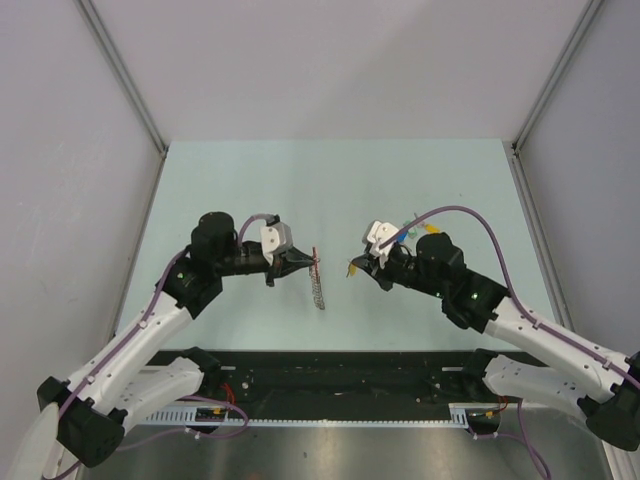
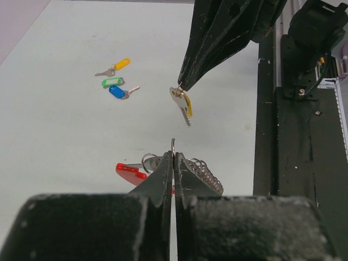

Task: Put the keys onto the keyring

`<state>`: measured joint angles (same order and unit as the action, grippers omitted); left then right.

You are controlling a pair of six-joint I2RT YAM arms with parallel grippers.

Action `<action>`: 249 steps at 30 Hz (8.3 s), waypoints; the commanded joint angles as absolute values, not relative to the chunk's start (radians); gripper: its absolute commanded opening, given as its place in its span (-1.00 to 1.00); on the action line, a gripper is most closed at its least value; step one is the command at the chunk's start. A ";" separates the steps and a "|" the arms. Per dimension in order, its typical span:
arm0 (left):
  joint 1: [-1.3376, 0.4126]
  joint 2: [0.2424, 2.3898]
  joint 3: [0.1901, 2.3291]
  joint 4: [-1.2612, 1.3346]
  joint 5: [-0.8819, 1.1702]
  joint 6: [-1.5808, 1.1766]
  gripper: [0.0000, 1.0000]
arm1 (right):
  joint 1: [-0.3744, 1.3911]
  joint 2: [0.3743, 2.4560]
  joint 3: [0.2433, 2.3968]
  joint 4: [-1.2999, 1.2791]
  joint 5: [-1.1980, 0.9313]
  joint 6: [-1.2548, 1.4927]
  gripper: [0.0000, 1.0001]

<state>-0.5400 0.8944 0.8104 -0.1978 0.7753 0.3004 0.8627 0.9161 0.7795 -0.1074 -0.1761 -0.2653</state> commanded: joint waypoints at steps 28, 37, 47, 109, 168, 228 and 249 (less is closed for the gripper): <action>-0.535 0.899 0.857 -0.218 0.838 0.374 -0.99 | 0.827 0.980 0.862 -0.028 -0.471 -0.497 -1.00; -0.535 0.914 0.856 -0.222 0.908 0.379 -0.99 | 0.885 1.025 0.862 -0.011 -0.430 -0.531 -1.00; -0.537 0.928 0.861 -0.278 0.945 0.452 -0.99 | 0.894 1.025 0.865 -0.029 -0.417 -0.563 -1.00; -0.541 0.937 0.864 -0.298 0.982 0.471 -0.99 | 0.951 1.072 0.900 -0.049 -0.413 -0.580 -1.00; -0.551 0.953 0.870 -0.313 0.960 0.476 -0.99 | 0.953 1.057 0.900 -0.060 -0.403 -0.580 -1.00; -0.584 0.894 0.830 -0.291 0.861 0.532 -0.99 | 0.923 1.014 0.965 -0.218 -0.469 -0.514 -1.00; -0.600 0.885 0.796 -0.284 0.896 0.600 -0.99 | 0.899 1.080 0.973 -0.225 -0.514 -0.528 -1.00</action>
